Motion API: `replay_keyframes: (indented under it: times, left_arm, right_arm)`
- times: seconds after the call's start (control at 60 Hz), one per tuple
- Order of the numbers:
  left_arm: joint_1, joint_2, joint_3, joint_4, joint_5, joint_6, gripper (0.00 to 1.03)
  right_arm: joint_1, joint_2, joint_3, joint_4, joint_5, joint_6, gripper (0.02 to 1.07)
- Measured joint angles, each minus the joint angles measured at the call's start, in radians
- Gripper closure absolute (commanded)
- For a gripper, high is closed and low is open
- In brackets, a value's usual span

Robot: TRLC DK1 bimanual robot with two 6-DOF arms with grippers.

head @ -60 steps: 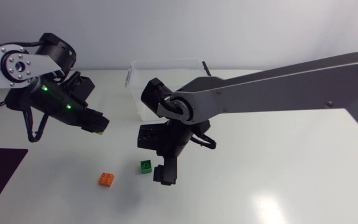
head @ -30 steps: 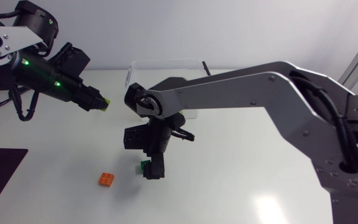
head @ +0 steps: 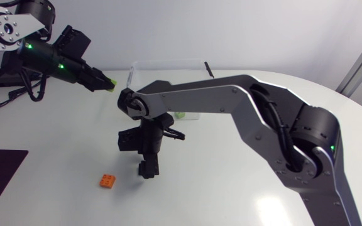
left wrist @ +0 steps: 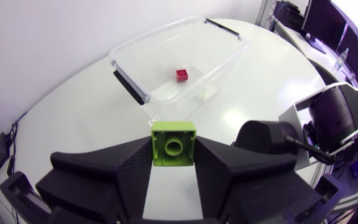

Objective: Place the duplo bricks in the container

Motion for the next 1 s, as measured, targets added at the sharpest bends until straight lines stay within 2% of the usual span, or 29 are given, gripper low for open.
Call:
replay_keyframes:
  times: [0.133, 0.167, 0.283, 0.3, 0.517, 0.75, 0.933, 1.0]
  left_arm:
    - [0.017, 0.026, 0.063, 0.022, 0.045, 0.000, 0.75]
    - [0.018, 0.032, 0.077, 0.031, 0.052, 0.000, 0.75]
    - [0.017, 0.064, 0.122, 0.047, 0.063, 0.000, 0.75]
    - [0.017, 0.071, 0.129, 0.048, 0.067, 0.000, 0.75]
    - [-0.003, 0.151, 0.193, 0.116, 0.099, -0.022, 0.75]
    - [-0.048, 0.226, 0.267, 0.225, 0.114, -0.113, 0.74]
    - [-0.069, 0.310, 0.363, 0.251, 0.113, -0.169, 0.72]
    - [-0.084, 0.343, 0.395, 0.263, 0.088, -0.189, 0.71]
  right_arm:
    - [0.000, 0.028, 0.020, -0.011, 0.016, -0.011, 0.68]
    - [0.000, 0.033, 0.022, -0.013, 0.016, -0.013, 0.72]
    - [0.000, 0.041, 0.027, -0.015, 0.017, -0.013, 0.75]
    - [0.000, 0.041, 0.029, -0.018, 0.016, -0.013, 0.82]
    - [-0.003, 0.005, -0.009, -0.029, 0.008, -0.013, 0.81]
    - [-0.047, -0.227, -0.160, -0.029, -0.036, -0.008, 0.81]
    - [-0.101, -0.395, -0.240, -0.026, -0.052, -0.005, 0.81]
    - [-0.121, -0.436, -0.270, -0.025, -0.060, -0.005, 0.81]
